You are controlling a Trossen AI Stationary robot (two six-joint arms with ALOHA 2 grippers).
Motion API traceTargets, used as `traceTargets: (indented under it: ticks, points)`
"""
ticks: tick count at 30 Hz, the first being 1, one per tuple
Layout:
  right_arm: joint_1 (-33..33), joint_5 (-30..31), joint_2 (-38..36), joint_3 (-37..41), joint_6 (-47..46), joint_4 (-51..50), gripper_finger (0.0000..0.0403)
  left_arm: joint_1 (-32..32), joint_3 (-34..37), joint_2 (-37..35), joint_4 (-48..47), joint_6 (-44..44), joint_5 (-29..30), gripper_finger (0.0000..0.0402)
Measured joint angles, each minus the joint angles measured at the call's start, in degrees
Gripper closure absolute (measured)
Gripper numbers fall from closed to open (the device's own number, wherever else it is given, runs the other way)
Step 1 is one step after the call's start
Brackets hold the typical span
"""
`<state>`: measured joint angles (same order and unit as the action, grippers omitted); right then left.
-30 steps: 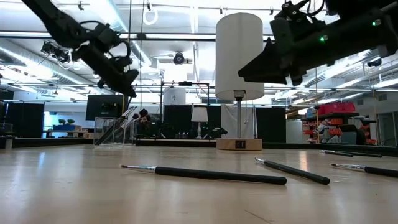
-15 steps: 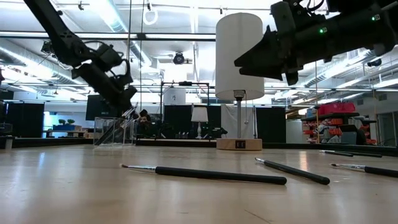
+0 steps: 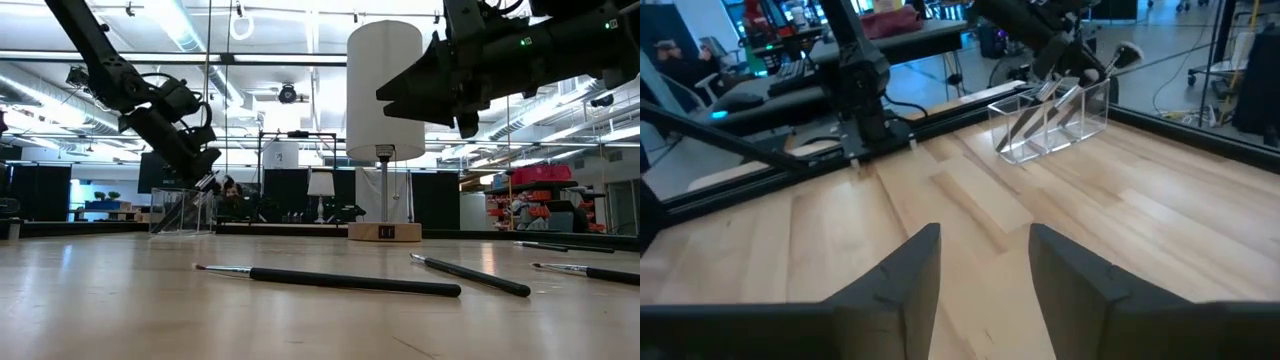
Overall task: Put items in baskets/containers
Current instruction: Put the black eyeshadow brush into the transparent organizer
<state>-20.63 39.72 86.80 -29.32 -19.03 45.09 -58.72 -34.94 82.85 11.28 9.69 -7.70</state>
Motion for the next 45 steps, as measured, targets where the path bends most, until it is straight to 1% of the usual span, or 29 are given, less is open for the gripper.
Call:
traceTargets:
  ticks: [4,6,9,12,14,16,18,20,24,26,29,32,35,38,41,43,45]
  points:
    - [-0.1,-0.2,0.0,0.0,-0.2,-1.6,0.0247,0.1,-3.3,-1.9,-5.4,0.6,0.0,0.0258]
    - [-0.1,-0.2,0.0,0.0,-1.6,-3.0,0.0247,0.1,-6.0,-3.5,-9.8,1.5,0.2,0.0243]
    - [-0.1,-0.3,0.0,0.0,-3.1,-5.2,0.0247,0.3,-10.2,-6.7,-17.0,2.4,0.8,0.0232]
    - [-0.1,-0.4,0.0,0.0,-4.7,-7.7,0.0247,2.3,-13.0,-11.3,-21.4,2.6,1.0,0.0233]
    - [-0.1,-1.6,0.0,0.0,-6.5,-9.2,0.0247,4.9,-13.2,-15.3,-22.3,2.3,0.9,0.0239]
    - [0.3,-3.9,-0.4,0.0,-7.5,-12.1,0.0247,9.0,-12.2,-19.6,-22.2,1.0,0.8,0.0248]
    - [0.9,-7.9,-2.0,0.0,-9.9,-16.9,0.0247,14.1,-10.5,-23.5,-22.2,-0.8,0.7,0.0258]
    - [1.8,-11.4,-4.6,0.0,-14.2,-24.4,0.0247,19.9,-8.0,-27.0,-21.8,-3.1,0.6,0.0268]
    - [2.8,-15.7,-11.2,0.0,-24.0,-43.4,0.0247,32.3,-2.0,-31.1,-18.2,-8.3,0.6,0.0285]
    - [3.3,-16.2,-14.7,0.0,-30.0,-54.6,0.0245,38.7,1.7,-31.7,-12.9,-11.0,1.8,0.0292]
    - [4.4,-15.7,-18.9,0.0,-38.3,-70.6,0.023,47.5,6.9,-31.2,-4.2,-13.9,6.9,0.0302]
    - [5.3,-12.1,-21.2,0.3,-45.1,-81.1,0.0201,54.7,10.9,-29.4,4.1,-16.0,14.1,0.031]
    - [6.4,-5.9,-21.7,2.7,-51.8,-83.6,0.0168,60.3,13.3,-27.3,9.7,-18.3,20.6,0.0316]
    - [8.6,-1.4,-21.0,6.1,-58.1,-81.6,0.0147,64.4,14.2,-24.4,12.9,-19.8,25.4,0.0321]
    - [11.7,1.9,-20.1,9.6,-62.5,-78.9,0.0141,67.3,14.1,-21.2,16.1,-20.0,28.5,0.0324]
    - [13.6,4.5,-19.6,11.4,-64.3,-77.0,0.0144,68.4,14.1,-19.1,18.2,-19.7,29.3,0.0324]
    - [15.3,5.5,-19.0,12.4,-64.7,-75.8,0.0152,69.0,14.1,-17.2,20.2,-19.6,29.5,0.0324]
